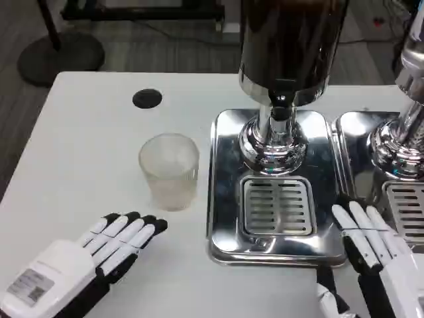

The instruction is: Grasp the cup under the faucet to collect the drink, then remove the cup.

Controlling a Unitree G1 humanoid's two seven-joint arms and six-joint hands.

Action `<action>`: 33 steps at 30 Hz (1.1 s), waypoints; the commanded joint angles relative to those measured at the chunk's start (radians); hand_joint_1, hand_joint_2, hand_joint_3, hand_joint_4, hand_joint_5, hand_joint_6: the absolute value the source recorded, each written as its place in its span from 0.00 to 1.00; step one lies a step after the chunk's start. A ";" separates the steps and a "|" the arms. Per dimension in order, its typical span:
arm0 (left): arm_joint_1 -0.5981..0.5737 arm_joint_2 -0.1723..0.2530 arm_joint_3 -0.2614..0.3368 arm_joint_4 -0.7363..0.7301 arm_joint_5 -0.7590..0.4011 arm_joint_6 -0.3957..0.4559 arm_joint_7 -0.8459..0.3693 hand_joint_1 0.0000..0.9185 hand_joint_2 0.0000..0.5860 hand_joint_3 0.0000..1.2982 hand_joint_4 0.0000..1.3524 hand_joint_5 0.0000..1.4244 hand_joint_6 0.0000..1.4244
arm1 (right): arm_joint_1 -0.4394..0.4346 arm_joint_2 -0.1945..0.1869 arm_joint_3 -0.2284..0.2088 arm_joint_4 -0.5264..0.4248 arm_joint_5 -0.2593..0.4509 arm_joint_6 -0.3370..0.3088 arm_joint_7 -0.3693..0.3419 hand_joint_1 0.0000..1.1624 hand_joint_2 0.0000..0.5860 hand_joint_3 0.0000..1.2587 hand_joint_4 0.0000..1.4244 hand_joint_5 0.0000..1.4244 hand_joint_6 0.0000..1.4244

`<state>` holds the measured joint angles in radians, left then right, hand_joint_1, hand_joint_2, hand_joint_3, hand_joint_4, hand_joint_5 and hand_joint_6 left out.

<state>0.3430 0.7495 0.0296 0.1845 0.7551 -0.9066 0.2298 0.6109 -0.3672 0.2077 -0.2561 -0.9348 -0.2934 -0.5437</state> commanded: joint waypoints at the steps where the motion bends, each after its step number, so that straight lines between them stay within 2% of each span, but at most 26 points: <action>1: 0.004 0.003 0.007 -0.005 -0.015 0.006 0.011 0.00 0.22 0.00 0.00 0.00 0.00 | 0.010 -0.004 -0.004 -0.009 0.006 -0.014 -0.002 0.34 0.90 0.09 0.03 0.04 0.11; 17: -0.020 -0.008 -0.002 0.030 -0.041 0.012 0.009 0.00 0.23 0.00 0.00 0.00 0.00 | -0.009 0.001 -0.005 0.000 0.023 -0.018 0.003 0.34 0.90 0.10 0.04 0.04 0.11; 26: -0.081 -0.030 -0.020 0.118 -0.196 0.023 -0.054 0.00 0.19 0.00 0.00 0.00 0.05 | -0.016 0.022 0.003 -0.010 0.025 -0.005 0.016 0.34 0.90 0.11 0.04 0.04 0.11; 30: -0.136 -0.057 -0.020 0.151 -0.291 0.089 -0.121 0.00 0.18 0.00 0.00 0.00 0.06 | -0.016 0.036 0.007 -0.008 0.027 -0.005 0.020 0.34 0.90 0.11 0.04 0.04 0.12; 33: -0.163 -0.064 -0.014 0.153 -0.300 0.121 -0.139 0.00 0.15 0.00 0.00 0.00 0.06 | -0.017 0.044 0.010 -0.007 0.023 -0.011 0.015 0.34 0.90 0.12 0.06 0.05 0.12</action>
<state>0.2039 0.6925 0.0162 0.3313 0.4708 -0.8102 0.1132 0.5926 -0.3286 0.2122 -0.2562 -0.9138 -0.3027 -0.5264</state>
